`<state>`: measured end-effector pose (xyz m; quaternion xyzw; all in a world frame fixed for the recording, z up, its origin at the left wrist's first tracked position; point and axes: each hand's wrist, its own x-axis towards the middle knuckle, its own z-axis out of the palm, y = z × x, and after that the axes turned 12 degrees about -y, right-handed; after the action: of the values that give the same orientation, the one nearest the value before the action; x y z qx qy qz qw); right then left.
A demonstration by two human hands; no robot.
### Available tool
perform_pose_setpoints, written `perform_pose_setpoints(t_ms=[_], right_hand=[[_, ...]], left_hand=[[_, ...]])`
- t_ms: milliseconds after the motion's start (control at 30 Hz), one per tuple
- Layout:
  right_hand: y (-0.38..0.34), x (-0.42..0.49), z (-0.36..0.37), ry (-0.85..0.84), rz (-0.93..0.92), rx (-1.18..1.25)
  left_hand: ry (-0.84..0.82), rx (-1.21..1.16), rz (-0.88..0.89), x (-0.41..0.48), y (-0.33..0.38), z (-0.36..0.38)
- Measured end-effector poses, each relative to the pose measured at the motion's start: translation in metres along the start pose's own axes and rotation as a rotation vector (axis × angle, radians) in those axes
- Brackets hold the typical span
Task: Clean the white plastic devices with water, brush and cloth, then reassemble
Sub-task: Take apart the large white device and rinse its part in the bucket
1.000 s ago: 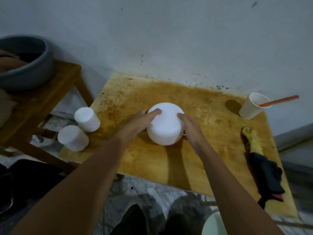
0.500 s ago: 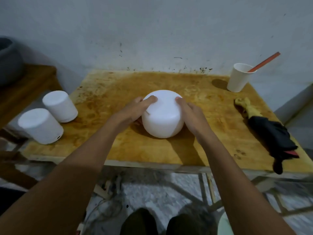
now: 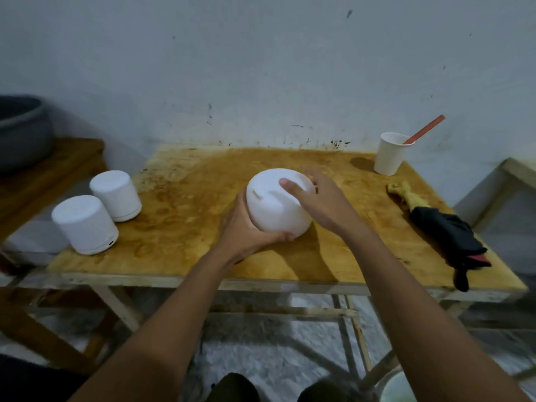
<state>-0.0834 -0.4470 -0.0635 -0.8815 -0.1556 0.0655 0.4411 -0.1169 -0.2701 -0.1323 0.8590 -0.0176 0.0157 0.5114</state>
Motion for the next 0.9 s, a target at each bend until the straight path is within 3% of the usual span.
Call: perform_pose_setpoints(t_ms=[133, 633, 733, 900], right_hand=[[-0.008, -0.002, 0.015, -0.104, 0.019, -0.19], [-0.008, -0.005, 0.024, 0.007, 0.021, -0.29], [-0.01, -0.003, 0.016, 0.01, -0.023, -0.232], [-0.026, -0.008, -0.018, 0.174, -0.132, 0.015]], left_hand=[[-0.035, -0.065, 0.031, 0.0, -0.001, 0.0], [-0.059, -0.025, 0.045, -0.001, -0.004, -0.001], [-0.054, -0.045, 0.011, -0.001, -0.005, -0.002], [-0.059, -0.028, 0.015, 0.0, -0.003, -0.003]])
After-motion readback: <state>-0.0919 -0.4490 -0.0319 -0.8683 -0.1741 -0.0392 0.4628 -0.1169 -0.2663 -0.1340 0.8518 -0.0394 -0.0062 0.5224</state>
